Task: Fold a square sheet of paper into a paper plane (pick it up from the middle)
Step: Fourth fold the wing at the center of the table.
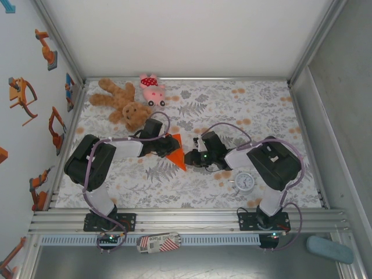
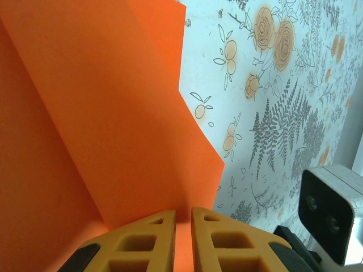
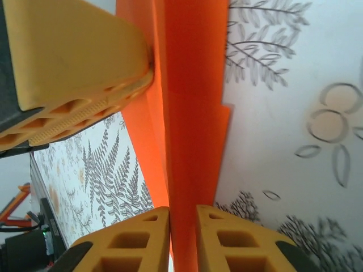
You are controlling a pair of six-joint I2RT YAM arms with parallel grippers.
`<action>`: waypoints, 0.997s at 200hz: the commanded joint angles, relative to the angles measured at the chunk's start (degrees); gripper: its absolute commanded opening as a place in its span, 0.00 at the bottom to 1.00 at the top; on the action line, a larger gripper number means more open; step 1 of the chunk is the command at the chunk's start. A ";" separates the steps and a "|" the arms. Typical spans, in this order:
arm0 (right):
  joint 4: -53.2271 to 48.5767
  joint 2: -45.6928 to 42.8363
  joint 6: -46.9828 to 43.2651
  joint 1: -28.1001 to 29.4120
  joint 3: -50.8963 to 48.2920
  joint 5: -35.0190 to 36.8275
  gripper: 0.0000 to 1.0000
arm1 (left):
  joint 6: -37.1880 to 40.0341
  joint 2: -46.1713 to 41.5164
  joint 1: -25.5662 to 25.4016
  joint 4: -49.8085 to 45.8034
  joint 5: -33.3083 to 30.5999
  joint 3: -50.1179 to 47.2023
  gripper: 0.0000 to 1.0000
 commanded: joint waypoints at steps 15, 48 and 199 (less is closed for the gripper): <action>-2.98 -5.68 1.26 -0.97 -1.76 1.15 0.23 | 0.80 0.90 0.34 -0.53 0.84 1.52 0.16; -5.49 -9.21 0.09 -1.06 -1.72 4.24 0.23 | 0.96 1.00 0.41 -0.55 1.10 1.67 0.16; -8.54 -0.20 -3.53 2.20 6.16 -2.10 0.13 | 0.92 2.42 0.44 -1.94 1.53 2.46 0.15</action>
